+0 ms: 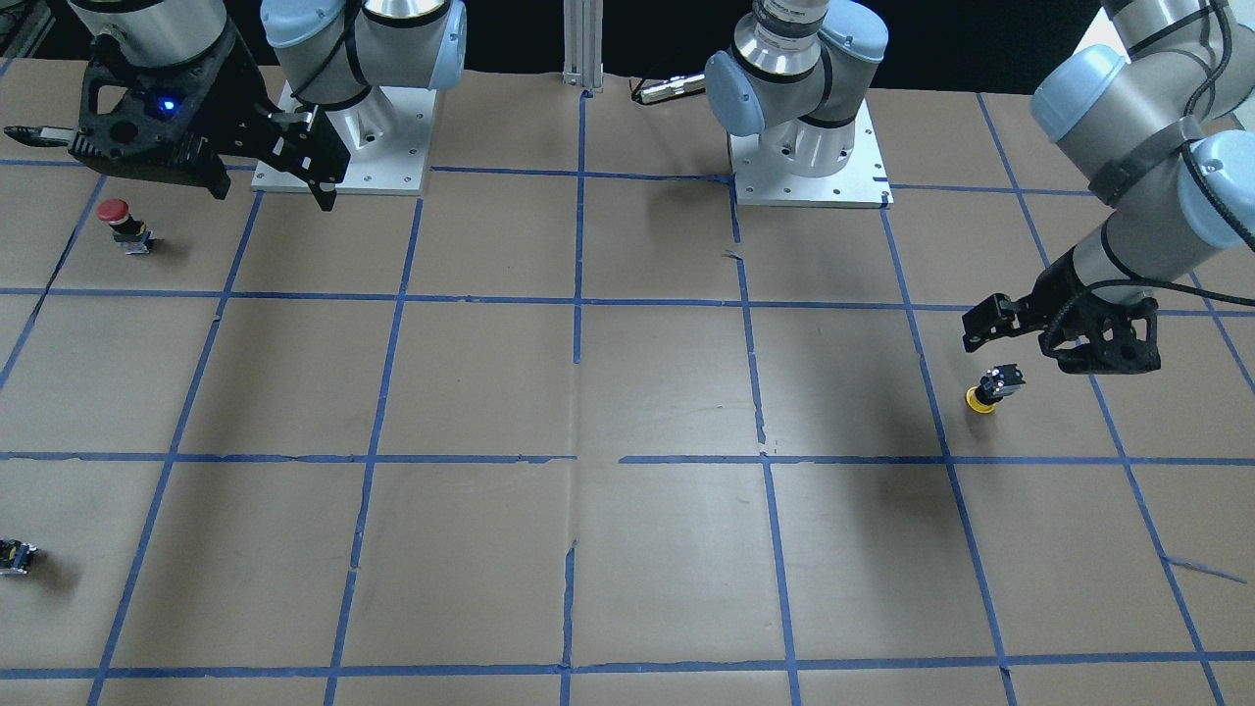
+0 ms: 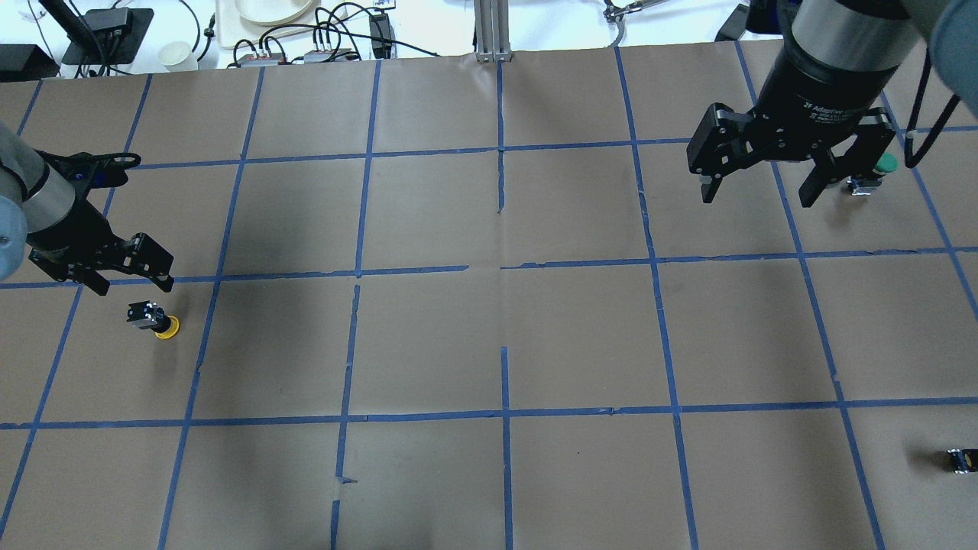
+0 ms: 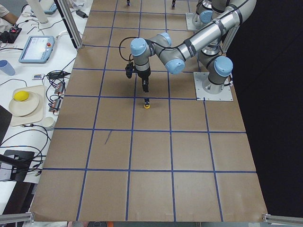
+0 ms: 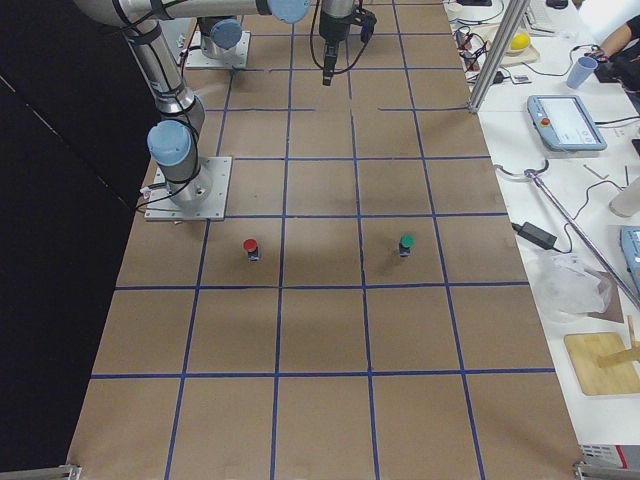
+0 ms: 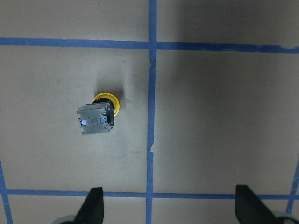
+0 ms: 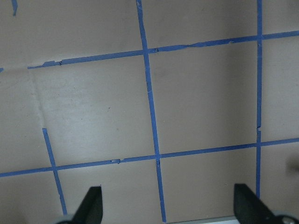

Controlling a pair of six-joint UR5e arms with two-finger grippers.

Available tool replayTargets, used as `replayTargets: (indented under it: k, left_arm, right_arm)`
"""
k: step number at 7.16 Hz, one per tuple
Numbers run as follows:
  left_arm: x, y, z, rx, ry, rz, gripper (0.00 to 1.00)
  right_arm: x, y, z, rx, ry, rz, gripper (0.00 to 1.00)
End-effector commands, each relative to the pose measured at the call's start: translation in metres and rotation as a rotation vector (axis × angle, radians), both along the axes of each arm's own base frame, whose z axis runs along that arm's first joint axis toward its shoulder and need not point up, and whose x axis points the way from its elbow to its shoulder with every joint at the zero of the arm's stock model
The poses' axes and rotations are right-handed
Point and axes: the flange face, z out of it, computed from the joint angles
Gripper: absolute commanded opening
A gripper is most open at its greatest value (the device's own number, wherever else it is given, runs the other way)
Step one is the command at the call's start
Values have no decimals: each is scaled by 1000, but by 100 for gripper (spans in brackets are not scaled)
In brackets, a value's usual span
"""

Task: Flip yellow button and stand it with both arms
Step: 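Lower the left gripper and close it on the yellow button's body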

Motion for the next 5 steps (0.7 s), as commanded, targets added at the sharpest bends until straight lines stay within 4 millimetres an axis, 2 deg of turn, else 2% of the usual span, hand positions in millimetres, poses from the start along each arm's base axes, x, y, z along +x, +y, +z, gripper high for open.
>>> replayTargets:
  k: [1,2,3,5]
  left_arm:
    - [40,-1,-31,8,7,61,99]
    - [43,-2,-37,4,5,61,98]
    - [41,1,-53,23,17,66,97]
    - [43,-2,-75,29,18,67,97]
  right_arm:
    - [-1,1,1,-1,-1,-2,100]
    - [-2,-3,7,-48,-3,4,100]
    - [-4,-7,8,-75,5,0,100]
    - [-2,-5,5,-65,-4,4,100]
